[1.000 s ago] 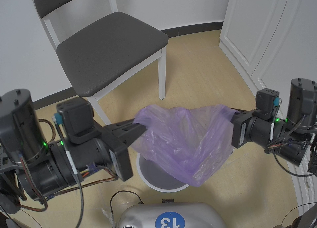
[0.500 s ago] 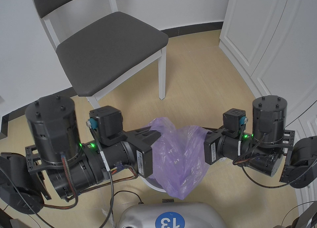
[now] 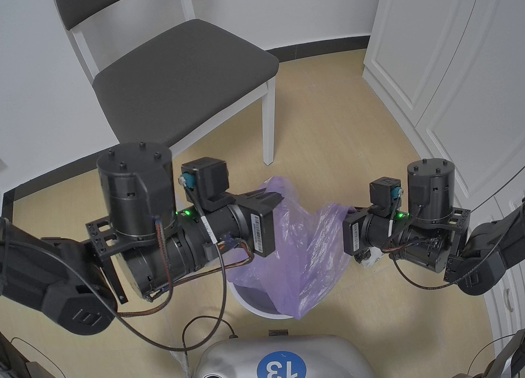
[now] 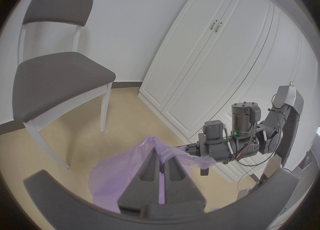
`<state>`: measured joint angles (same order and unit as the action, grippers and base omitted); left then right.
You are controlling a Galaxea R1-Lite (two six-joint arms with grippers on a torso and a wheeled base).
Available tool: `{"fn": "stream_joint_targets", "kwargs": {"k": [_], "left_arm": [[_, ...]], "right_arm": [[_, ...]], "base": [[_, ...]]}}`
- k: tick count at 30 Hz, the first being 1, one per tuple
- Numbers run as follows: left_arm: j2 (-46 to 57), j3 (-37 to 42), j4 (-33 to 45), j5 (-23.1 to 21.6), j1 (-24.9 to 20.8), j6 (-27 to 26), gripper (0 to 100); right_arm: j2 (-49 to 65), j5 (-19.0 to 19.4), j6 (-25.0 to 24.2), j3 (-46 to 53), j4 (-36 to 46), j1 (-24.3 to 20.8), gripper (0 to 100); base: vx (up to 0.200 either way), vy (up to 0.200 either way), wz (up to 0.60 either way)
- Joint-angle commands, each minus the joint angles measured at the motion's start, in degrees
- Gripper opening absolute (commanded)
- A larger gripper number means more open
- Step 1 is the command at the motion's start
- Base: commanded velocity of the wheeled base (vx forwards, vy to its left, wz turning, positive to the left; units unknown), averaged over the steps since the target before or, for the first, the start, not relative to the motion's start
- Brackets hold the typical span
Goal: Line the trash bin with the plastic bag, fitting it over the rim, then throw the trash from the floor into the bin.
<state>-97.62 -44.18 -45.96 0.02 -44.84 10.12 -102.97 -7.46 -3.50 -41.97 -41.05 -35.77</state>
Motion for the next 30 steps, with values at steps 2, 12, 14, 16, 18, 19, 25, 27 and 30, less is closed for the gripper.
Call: {"fn": "stream_joint_targets", "kwargs": {"k": [2,12,14,16,18,19,25,27,30], "left_arm": [[-4.59,0.76,-1.94,-0.99,1.16,0.08,0],[-7.23,0.23,-7.65,-1.52,0.72,0.08,0],[-7.32,0.58,-7.74,-2.13,0.54,0.17,0],[-7.41,0.67,-7.74,-2.49,0.19,0.17,0],[-7.67,0.41,-8.36,-2.57,-1.04,0.69,0],[-7.76,0.32,-8.89,-2.66,-1.39,1.04,0],[-10.40,1.38,-13.10,-5.21,-1.13,2.71,0],[-12.07,1.99,-14.95,-6.26,-0.43,4.74,0],[-14.35,2.34,-17.67,-6.62,-0.34,6.93,0]], "right_arm": [[-2.85,0.08,0.07,0.14,-0.17,0.79,0],[-2.06,0.25,2.18,1.89,-1.14,3.25,0],[-1.88,0.34,2.18,2.25,-2.28,3.42,0],[-1.18,0.43,2.18,2.95,-3.43,3.51,0],[0.49,0.69,2.18,3.48,-3.69,3.78,0],[1.20,1.04,2.18,3.56,-3.51,3.78,0],[3.83,1.31,3.59,6.29,-3.69,3.42,0],[4.01,1.22,3.67,6.82,-3.95,3.07,0],[4.01,0.96,3.76,6.73,-3.87,2.46,0]], "base": [[0.000,0.000,0.00],[0.000,0.000,0.00],[0.000,0.000,0.00],[0.000,0.000,0.00],[0.000,0.000,0.00],[0.000,0.000,0.00],[0.000,0.000,0.00],[0.000,0.000,0.00],[0.000,0.000,0.00]]}}
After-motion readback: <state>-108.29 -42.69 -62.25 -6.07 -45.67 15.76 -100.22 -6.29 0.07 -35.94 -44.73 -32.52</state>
